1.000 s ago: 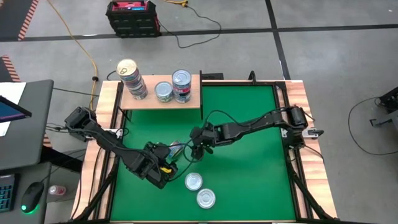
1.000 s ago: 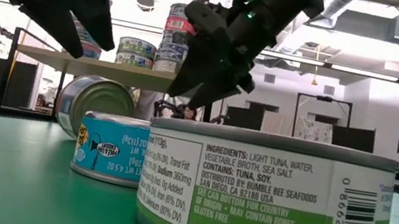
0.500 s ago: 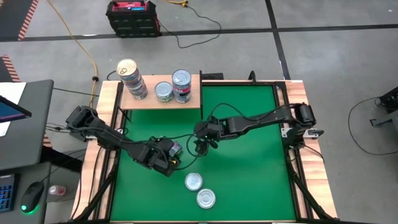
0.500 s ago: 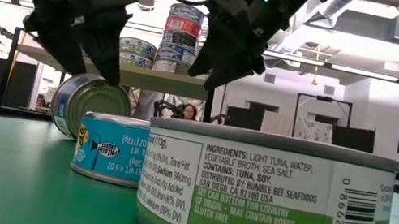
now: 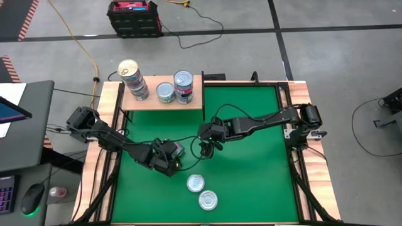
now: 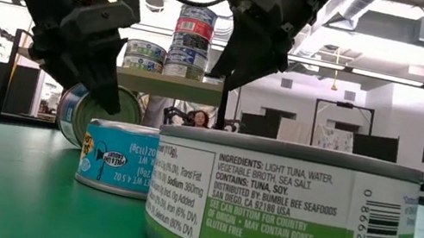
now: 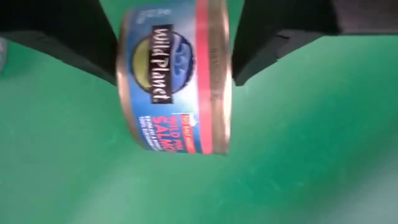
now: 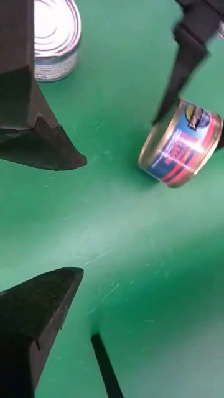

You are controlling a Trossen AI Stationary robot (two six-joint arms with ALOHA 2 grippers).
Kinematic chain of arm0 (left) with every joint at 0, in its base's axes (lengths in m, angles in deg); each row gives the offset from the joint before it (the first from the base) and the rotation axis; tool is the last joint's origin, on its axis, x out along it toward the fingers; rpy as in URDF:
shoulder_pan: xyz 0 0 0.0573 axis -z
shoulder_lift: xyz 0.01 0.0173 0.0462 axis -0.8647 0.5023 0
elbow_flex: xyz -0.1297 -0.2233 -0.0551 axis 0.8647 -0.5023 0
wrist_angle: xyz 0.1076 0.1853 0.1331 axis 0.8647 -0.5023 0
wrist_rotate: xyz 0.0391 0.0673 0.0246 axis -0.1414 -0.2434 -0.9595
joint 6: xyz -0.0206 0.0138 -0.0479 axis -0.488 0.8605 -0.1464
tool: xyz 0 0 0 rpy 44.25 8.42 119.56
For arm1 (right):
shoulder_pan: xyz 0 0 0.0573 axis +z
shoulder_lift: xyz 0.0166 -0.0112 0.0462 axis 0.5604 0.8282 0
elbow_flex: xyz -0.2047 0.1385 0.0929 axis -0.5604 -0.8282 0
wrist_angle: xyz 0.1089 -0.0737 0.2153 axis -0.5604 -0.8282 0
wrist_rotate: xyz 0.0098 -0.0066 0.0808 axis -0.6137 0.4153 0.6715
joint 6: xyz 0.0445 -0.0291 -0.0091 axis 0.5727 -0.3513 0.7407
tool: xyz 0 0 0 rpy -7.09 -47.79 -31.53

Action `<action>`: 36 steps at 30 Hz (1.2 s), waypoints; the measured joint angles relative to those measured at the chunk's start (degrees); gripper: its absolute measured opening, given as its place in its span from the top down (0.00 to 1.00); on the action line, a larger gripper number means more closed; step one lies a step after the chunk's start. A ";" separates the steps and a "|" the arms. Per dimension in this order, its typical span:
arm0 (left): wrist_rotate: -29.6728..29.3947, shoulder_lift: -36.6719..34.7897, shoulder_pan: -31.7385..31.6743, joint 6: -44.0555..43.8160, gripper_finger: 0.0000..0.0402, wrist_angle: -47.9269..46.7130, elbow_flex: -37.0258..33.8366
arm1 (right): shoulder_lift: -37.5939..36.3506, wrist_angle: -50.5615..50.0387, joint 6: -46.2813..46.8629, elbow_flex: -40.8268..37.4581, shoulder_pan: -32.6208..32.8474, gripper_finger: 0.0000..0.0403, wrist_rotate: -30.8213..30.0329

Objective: Stack canned seafood by type on shelf
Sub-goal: Stack the blue and pink tuna can on top of the blue and pink tuna cans on the shelf

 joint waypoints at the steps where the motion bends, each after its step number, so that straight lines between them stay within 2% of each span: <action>1: -0.98 0.00 -0.02 0.02 0.34 -0.14 -0.05 | 0.00 0.02 -0.04 0.00 0.14 0.28 0.00; 4: -2.27 -0.38 -0.02 1.21 0.46 -0.10 -0.05 | 0.00 -0.36 -0.46 0.00 0.23 0.28 0.22; 7: -0.95 -1.57 -0.02 2.76 0.54 -0.47 0.11 | 0.00 -1.33 -0.56 0.00 0.22 0.28 0.40; 13: 0.33 -8.38 -0.02 6.09 0.54 -2.62 0.41 | 0.00 -3.78 -1.93 0.00 -0.47 0.28 0.49; 19: -0.45 -20.94 -0.05 10.24 0.54 -8.30 0.41 | 0.00 -4.43 -1.92 0.00 -1.89 0.28 1.49; 22: -2.66 -28.44 -0.09 12.40 0.54 -9.51 0.41 | 0.00 -3.94 -1.90 0.00 -1.90 0.28 1.49; 26: -9.13 -38.97 -0.21 16.56 0.54 -9.52 0.41 | 0.00 -2.57 -1.22 0.00 -1.48 0.28 2.97; 30: -15.07 -47.65 -1.49 24.85 0.54 -7.18 0.52 | 0.00 -0.59 0.27 0.00 -1.09 0.28 5.59; 33: -17.74 -51.19 -3.61 32.35 0.54 -6.93 3.26 | 0.00 -0.19 1.12 0.00 -0.95 0.28 6.11; 36: -19.65 -51.54 -6.78 42.71 0.54 -6.64 9.35 | 0.00 -0.18 1.15 0.00 -0.97 0.28 7.05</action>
